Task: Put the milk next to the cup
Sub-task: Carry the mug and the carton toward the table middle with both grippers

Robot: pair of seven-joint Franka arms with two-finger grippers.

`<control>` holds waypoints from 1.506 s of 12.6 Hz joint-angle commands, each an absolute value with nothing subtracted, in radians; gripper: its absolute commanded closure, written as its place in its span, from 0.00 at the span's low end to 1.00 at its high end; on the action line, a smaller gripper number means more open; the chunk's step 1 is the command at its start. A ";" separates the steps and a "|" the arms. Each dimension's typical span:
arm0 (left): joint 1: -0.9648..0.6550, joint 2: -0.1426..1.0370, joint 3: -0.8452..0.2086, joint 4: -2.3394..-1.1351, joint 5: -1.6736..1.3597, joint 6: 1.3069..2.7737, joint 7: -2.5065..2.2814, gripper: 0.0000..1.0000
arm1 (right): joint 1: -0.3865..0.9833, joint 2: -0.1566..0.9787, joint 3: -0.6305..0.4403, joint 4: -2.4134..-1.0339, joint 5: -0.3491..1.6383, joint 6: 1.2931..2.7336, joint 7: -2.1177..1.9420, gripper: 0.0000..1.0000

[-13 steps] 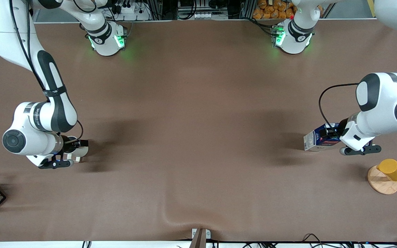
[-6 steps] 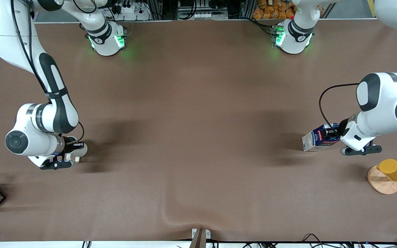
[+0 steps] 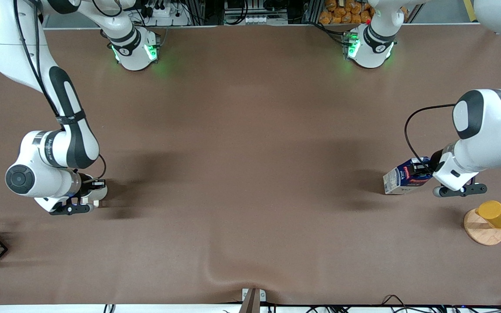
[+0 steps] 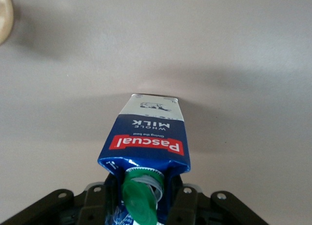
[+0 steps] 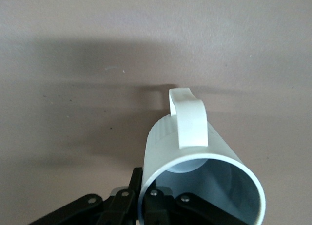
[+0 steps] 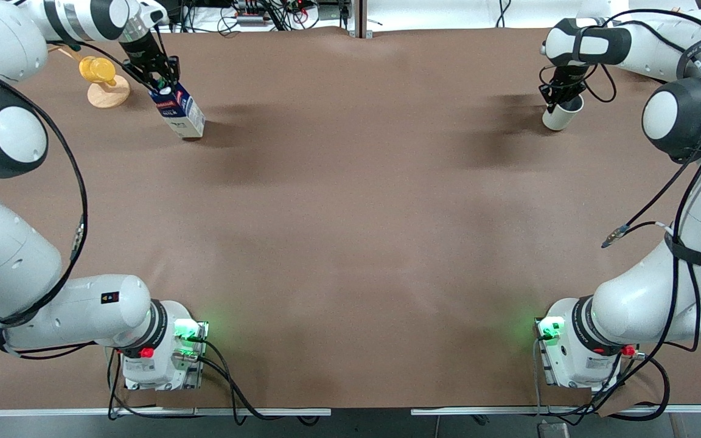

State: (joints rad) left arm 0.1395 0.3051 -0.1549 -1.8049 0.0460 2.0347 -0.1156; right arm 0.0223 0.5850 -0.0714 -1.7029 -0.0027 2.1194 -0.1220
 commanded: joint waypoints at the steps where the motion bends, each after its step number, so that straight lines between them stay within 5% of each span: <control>1: 0.129 0.264 -0.169 -1.769 0.064 1.981 -0.120 0.61 | 0.031 0.548 -0.063 -1.686 0.011 2.108 -0.121 1.00; 10: 0.127 0.238 -0.225 -1.625 0.063 1.813 -0.141 0.61 | 0.153 0.515 0.080 -1.540 0.012 2.014 -0.120 1.00; 19: 0.126 0.245 -0.297 -1.586 0.055 1.795 -0.334 0.61 | 0.466 0.710 0.084 -1.373 0.141 2.152 0.248 1.00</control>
State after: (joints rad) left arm 0.1266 0.2449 -0.2796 -1.6090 0.0459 1.8191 -0.2812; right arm 0.4203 0.6498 0.0896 -1.4516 0.1198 2.1087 0.1503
